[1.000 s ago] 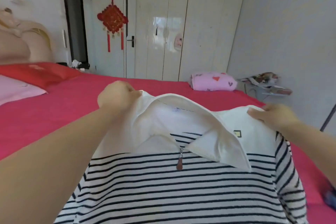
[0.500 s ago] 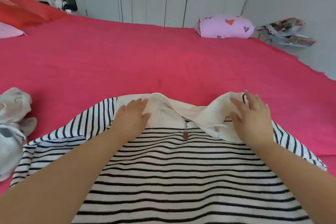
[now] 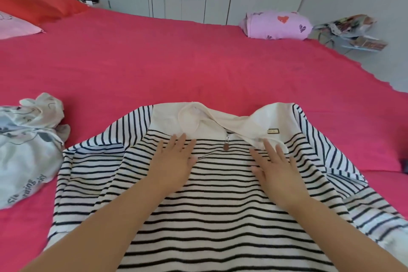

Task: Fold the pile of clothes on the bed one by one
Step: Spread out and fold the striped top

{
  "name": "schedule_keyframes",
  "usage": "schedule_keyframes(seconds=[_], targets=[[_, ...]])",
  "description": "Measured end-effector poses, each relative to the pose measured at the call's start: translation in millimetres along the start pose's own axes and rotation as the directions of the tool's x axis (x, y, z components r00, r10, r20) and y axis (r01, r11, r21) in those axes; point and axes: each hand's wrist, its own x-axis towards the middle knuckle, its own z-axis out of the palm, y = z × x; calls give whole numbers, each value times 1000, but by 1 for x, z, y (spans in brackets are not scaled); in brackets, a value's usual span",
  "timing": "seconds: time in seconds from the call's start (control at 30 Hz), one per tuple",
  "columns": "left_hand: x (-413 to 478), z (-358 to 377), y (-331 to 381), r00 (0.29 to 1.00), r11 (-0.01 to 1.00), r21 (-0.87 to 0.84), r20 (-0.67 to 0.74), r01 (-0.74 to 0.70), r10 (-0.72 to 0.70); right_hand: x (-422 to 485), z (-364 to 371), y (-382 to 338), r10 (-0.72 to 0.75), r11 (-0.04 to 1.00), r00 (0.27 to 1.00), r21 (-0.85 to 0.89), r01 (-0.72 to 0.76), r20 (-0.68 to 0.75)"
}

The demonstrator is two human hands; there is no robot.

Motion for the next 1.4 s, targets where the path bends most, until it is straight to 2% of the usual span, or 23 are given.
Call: schedule_keyframes(seconds=[0.07, 0.13, 0.2, 0.3, 0.33, 0.43, 0.47, 0.5, 0.57, 0.63, 0.7, 0.73, 0.8, 0.9, 1.0, 1.17, 1.3, 1.4], targets=[[-29, 2, 10, 996, 993, -75, 12, -86, 88, -31, 4, -3, -69, 997, 997, 20, 68, 39], [-59, 12, 16, 983, 987, -81, 114, -137, 146, -59, 16, 3, -40, 999, 991, 26, 37, 125], [-73, 18, 8, 980, 997, -32, 183, -70, 75, -76, 23, 15, 79, 997, 978, -1, -80, 191], [-83, 9, 3, 983, 997, 57, 169, 55, -64, -86, 9, 21, 234, 971, 951, -102, -217, 204], [-91, 6, 9, 987, 998, 36, 153, 48, -53, -89, 1, 12, 224, 973, 952, -97, -208, 208], [-128, 15, 34, 986, 992, -104, 146, -65, 80, -117, -3, -22, -11, 997, 979, 73, -4, 204], [-140, 20, 38, 983, 990, -120, 163, -70, 89, -131, 4, -26, -43, 996, 970, 84, 23, 240], [-149, 25, 38, 983, 990, -129, 167, -51, 73, -145, 11, -21, -17, 999, 965, 51, 4, 261], [-163, 28, 33, 986, 991, -135, 163, -3, 25, -168, 21, 6, 120, 993, 970, -14, -119, 210], [-181, 25, 30, 985, 994, -109, 170, 13, 5, -186, 17, 31, 250, 968, 943, -85, -236, 222], [-197, 21, 32, 985, 996, -84, 174, 22, -7, -191, 2, 34, 310, 949, 922, -131, -286, 231], [-202, 20, 34, 983, 996, -86, 182, 35, -19, -190, -3, 27, 300, 951, 932, -142, -275, 203], [-210, 17, 38, 981, 994, -93, 193, 52, -33, -192, -11, 6, 176, 982, 980, -90, -168, 96], [-217, 15, 36, 979, 994, -100, 204, 46, -25, -209, -1, -3, 129, 992, 962, -34, -125, 240], [-214, 3, 32, 972, 994, -109, 235, 9, 17, -214, 7, 3, 207, 978, 926, -46, -203, 314], [-196, -24, 19, 986, 997, -75, 167, -2, 14, -184, -27, -42, 76, 997, 987, 11, -78, 143], [-187, -8, 10, 986, 997, -74, 168, 29, -16, -164, -20, -92, -55, 990, 993, 132, 41, 104], [-184, 14, -1, 984, 998, -52, 177, 31, -21, -157, 3, -113, -104, 985, 991, 144, 91, 87]])
